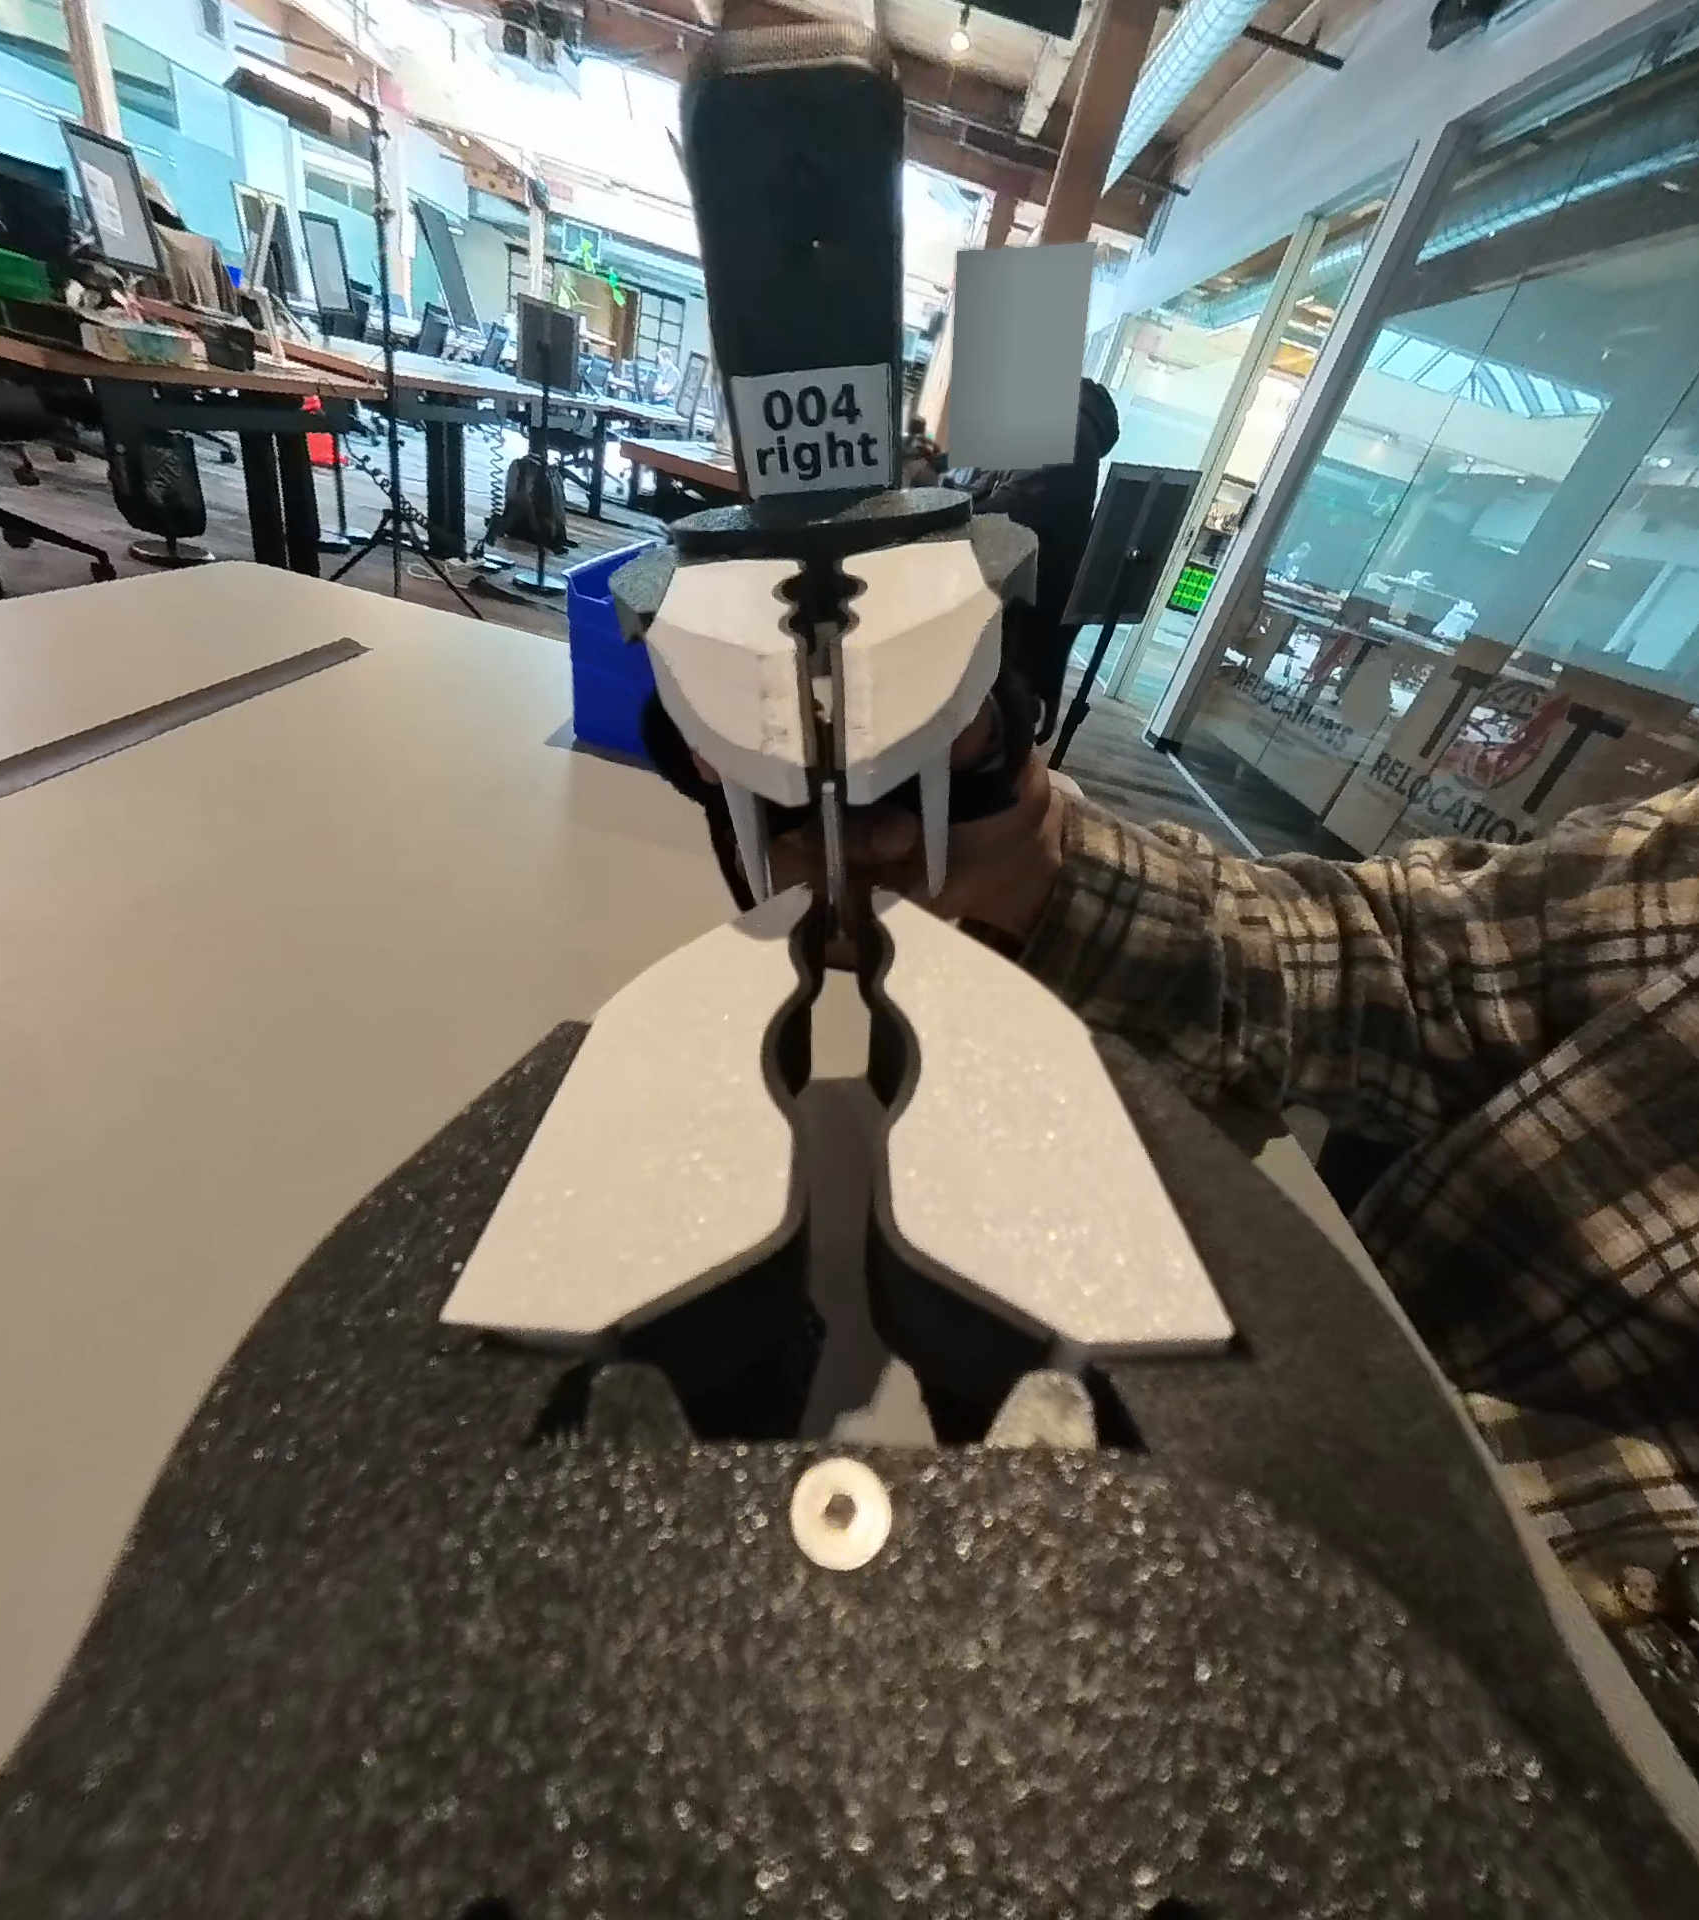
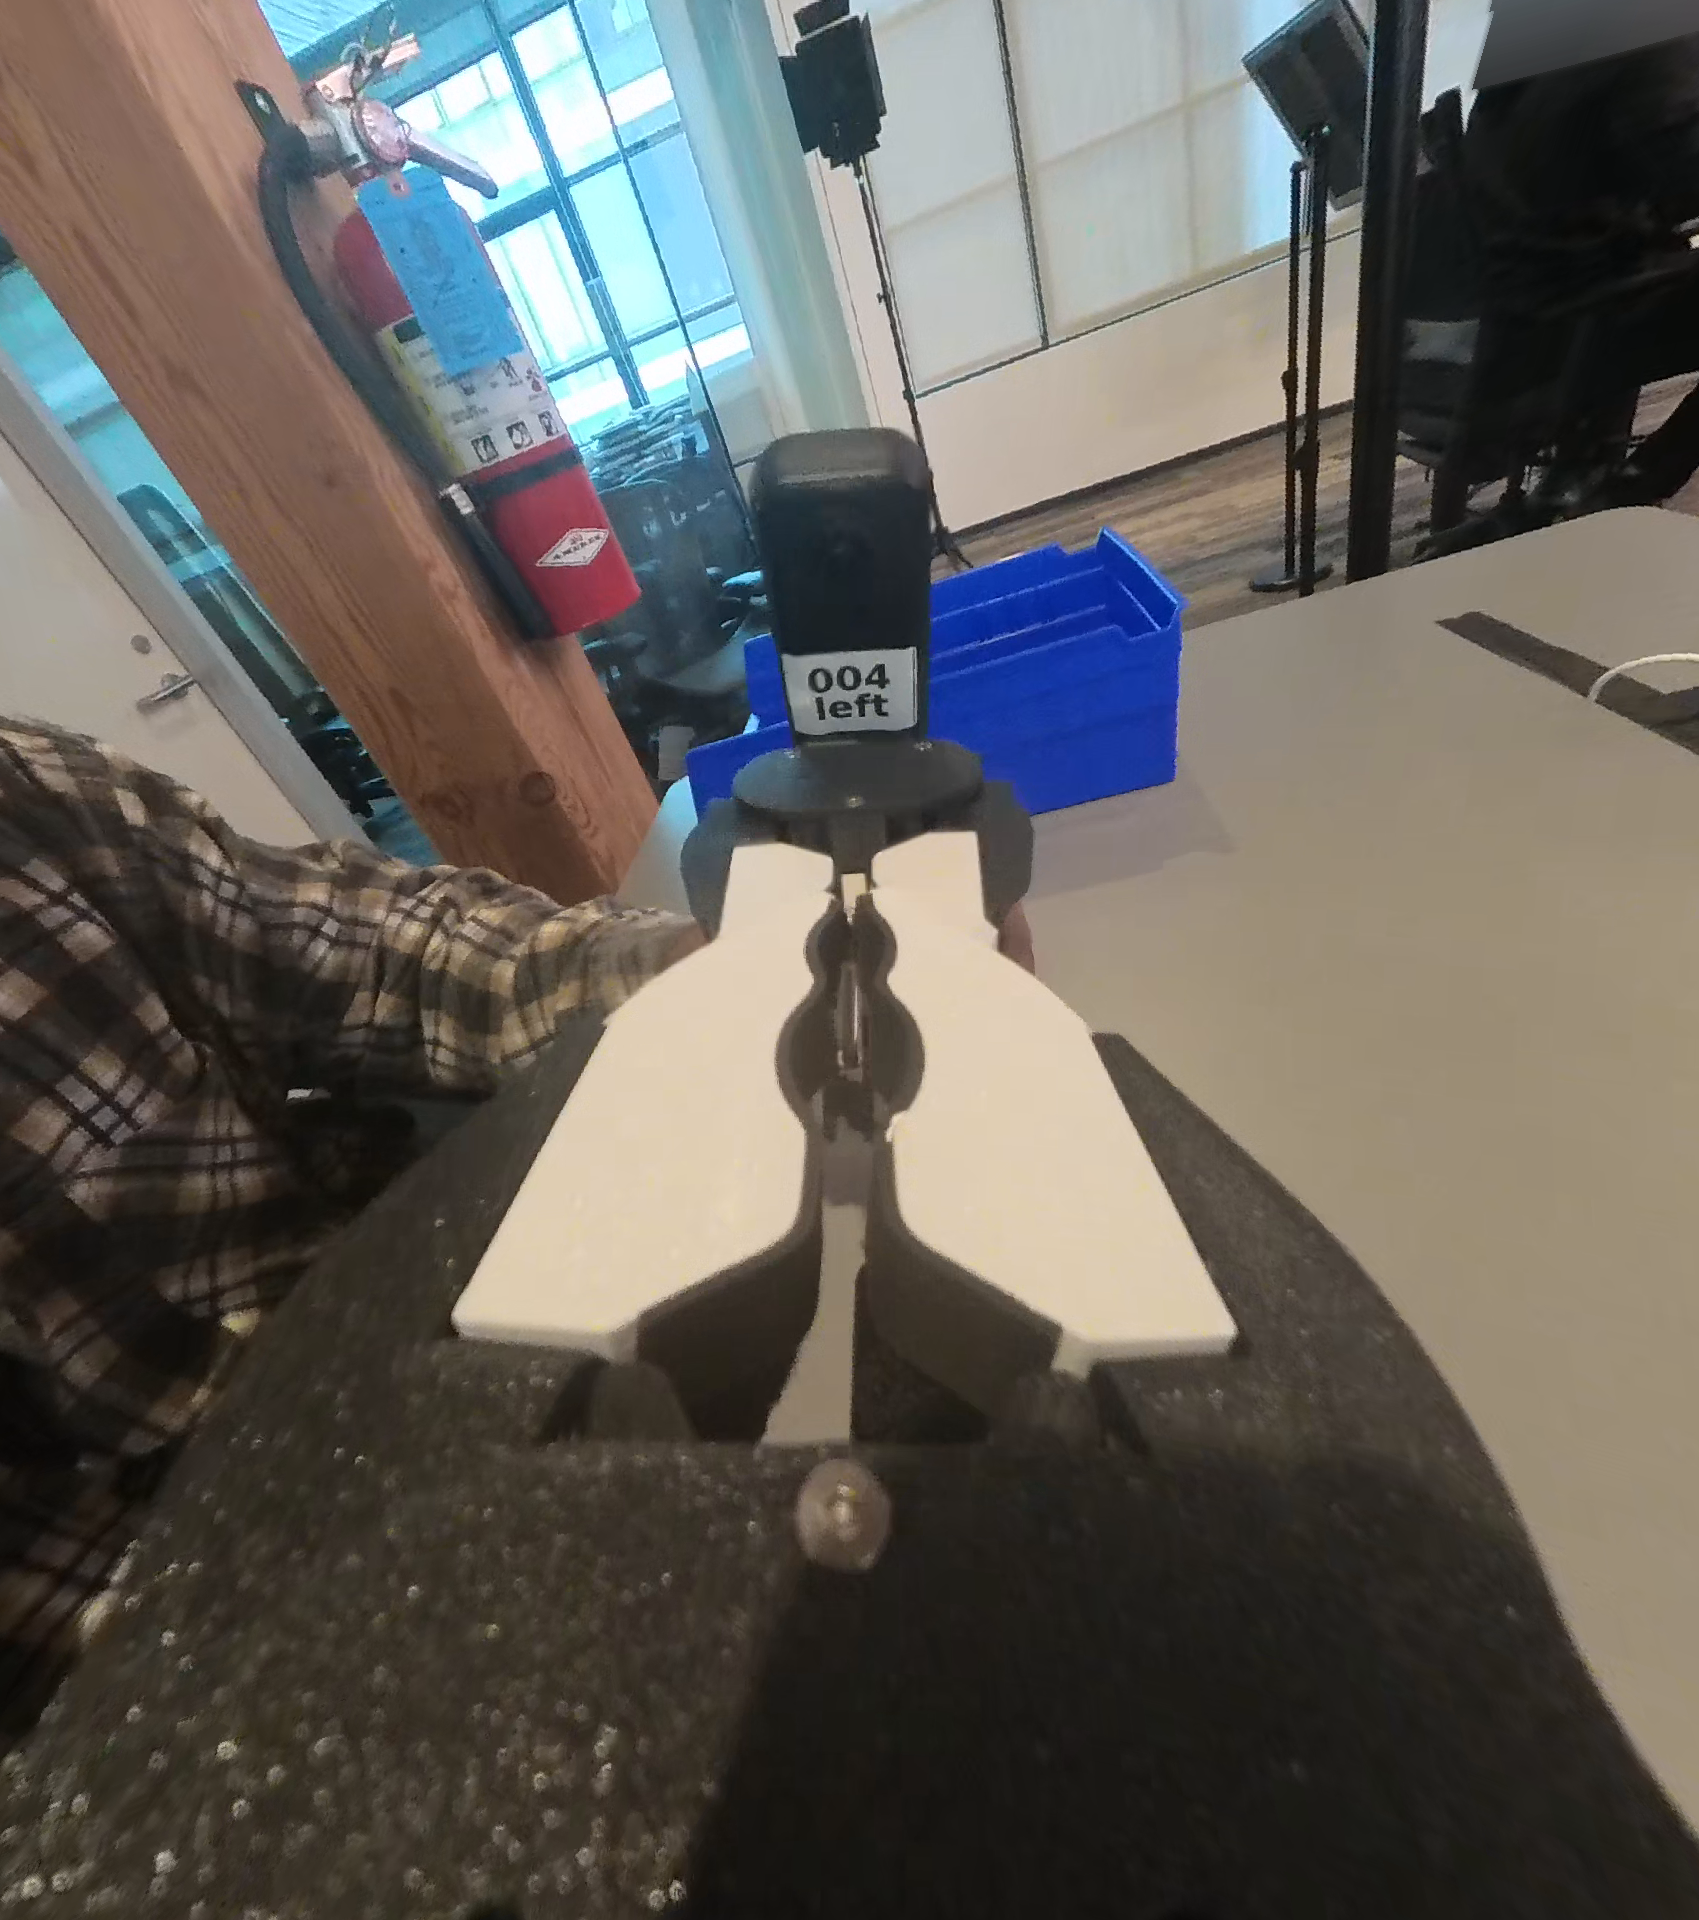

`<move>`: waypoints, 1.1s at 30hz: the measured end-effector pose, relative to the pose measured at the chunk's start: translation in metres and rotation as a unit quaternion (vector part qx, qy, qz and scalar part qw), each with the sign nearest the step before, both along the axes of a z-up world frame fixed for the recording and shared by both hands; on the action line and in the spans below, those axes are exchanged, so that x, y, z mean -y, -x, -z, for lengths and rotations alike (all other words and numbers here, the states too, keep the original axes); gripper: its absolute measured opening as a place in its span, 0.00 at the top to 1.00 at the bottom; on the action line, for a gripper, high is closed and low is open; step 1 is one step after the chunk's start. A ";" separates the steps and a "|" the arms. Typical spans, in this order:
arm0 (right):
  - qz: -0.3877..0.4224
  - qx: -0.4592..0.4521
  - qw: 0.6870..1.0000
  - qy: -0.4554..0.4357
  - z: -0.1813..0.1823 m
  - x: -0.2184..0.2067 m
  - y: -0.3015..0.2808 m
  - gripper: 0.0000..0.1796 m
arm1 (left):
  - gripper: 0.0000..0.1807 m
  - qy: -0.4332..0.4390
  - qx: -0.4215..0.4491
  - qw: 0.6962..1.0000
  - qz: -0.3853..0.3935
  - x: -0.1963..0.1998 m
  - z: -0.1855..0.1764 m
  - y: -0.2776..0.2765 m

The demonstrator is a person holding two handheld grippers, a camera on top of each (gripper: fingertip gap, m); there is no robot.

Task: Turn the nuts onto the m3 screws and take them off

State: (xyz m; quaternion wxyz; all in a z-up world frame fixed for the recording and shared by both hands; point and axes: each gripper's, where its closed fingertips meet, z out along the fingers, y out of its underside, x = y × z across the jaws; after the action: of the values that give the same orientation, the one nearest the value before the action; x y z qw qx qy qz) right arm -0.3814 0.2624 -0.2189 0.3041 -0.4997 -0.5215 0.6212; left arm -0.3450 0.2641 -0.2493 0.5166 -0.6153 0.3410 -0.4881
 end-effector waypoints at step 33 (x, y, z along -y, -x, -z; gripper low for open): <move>0.204 -0.045 0.974 -0.089 -0.002 -0.035 -0.019 0.59 | 0.98 -0.080 0.017 0.996 -0.040 0.010 -0.010 -0.004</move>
State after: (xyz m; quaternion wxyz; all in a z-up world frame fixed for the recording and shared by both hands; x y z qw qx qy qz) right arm -0.3619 0.2972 -0.2167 0.4908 -0.5379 -0.4478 0.5189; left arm -0.3410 0.2545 -0.2393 0.5889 -0.5765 0.3455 -0.4489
